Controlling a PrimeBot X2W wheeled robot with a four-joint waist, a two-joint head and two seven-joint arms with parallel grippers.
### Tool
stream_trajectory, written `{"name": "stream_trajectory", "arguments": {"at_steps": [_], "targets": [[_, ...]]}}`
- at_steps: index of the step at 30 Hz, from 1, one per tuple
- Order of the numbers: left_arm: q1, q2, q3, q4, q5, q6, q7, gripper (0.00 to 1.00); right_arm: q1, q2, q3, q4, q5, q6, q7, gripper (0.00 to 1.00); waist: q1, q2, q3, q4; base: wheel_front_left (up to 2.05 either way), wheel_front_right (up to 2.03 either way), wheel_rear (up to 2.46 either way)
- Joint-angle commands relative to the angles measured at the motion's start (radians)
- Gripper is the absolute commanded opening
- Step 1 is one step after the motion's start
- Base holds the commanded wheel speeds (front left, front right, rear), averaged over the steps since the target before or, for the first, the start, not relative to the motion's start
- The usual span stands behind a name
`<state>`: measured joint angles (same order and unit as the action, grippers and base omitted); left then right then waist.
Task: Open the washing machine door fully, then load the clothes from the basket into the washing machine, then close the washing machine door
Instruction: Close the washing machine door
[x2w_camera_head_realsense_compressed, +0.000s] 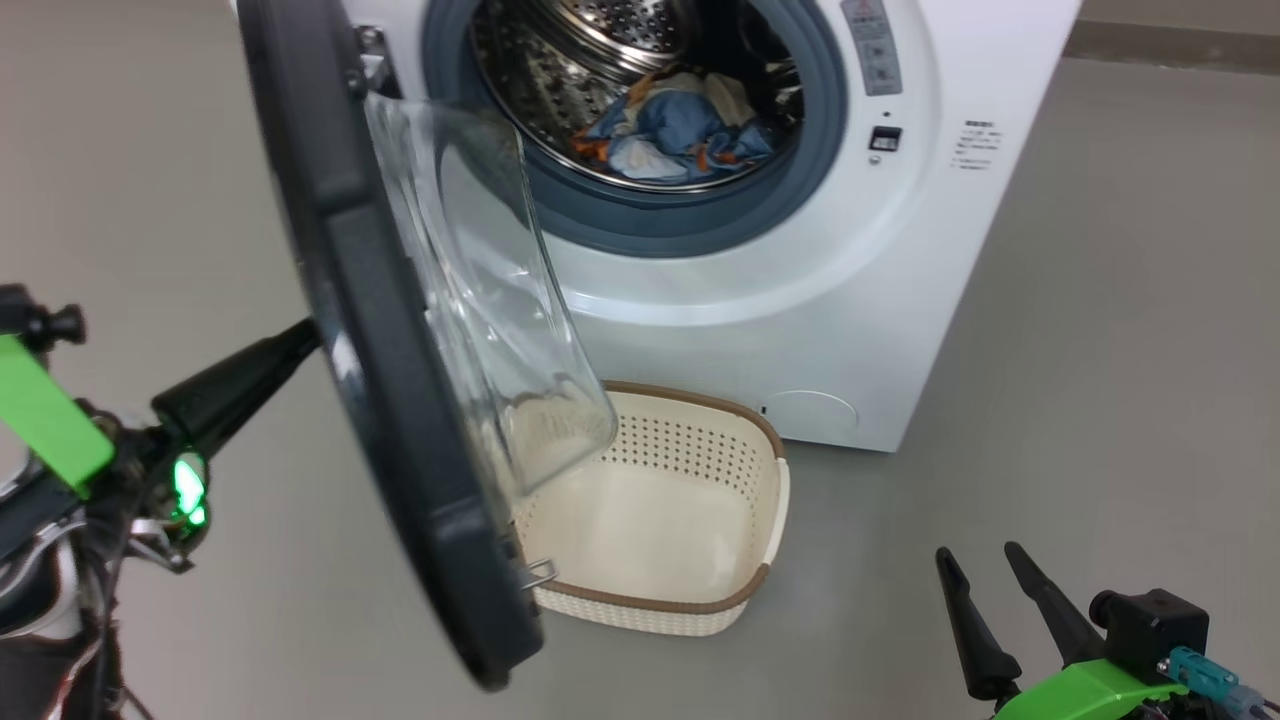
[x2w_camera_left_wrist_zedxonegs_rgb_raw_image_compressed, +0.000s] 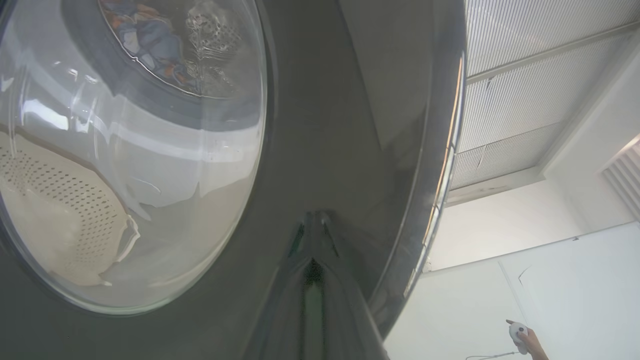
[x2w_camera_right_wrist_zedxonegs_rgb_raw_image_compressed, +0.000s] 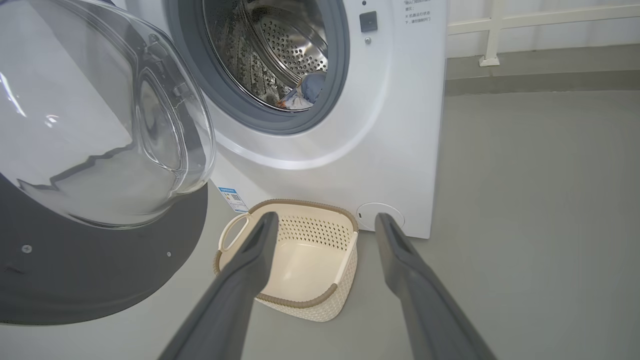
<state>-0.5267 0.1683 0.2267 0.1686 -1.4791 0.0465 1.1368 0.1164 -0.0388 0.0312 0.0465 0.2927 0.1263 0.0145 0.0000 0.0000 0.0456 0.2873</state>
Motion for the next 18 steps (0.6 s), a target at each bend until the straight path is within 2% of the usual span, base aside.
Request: {"name": "stream_trajectory", "arguments": {"at_steps": [1, 8, 18], "targets": [[-0.014, 0.019, 0.013, -0.045, -0.016, -0.002, 0.011, 0.0, -0.048, -0.011, 0.024, -0.025, -0.004, 0.004, -0.013, 1.0, 0.0, 0.0, 0.009, -0.025, 0.0, 0.0, 0.0], [-0.014, -0.028, -0.007, -0.068, 0.003, -0.022, -0.032, 0.0, -0.064, -0.011, 0.02, -0.021, 0.0, 0.004, -0.026, 1.0, 0.0, 0.0, 0.033, -0.096, 0.0, 0.0, 0.0], [-0.07, -0.075, -0.008, 0.018, 0.027, -0.091, -0.141, 0.0, -0.098, -0.011, 0.017, -0.007, 0.013, 0.004, -0.047, 1.0, 0.0, 0.0, 0.063, -0.196, 0.0, 0.0, 0.0]]}}
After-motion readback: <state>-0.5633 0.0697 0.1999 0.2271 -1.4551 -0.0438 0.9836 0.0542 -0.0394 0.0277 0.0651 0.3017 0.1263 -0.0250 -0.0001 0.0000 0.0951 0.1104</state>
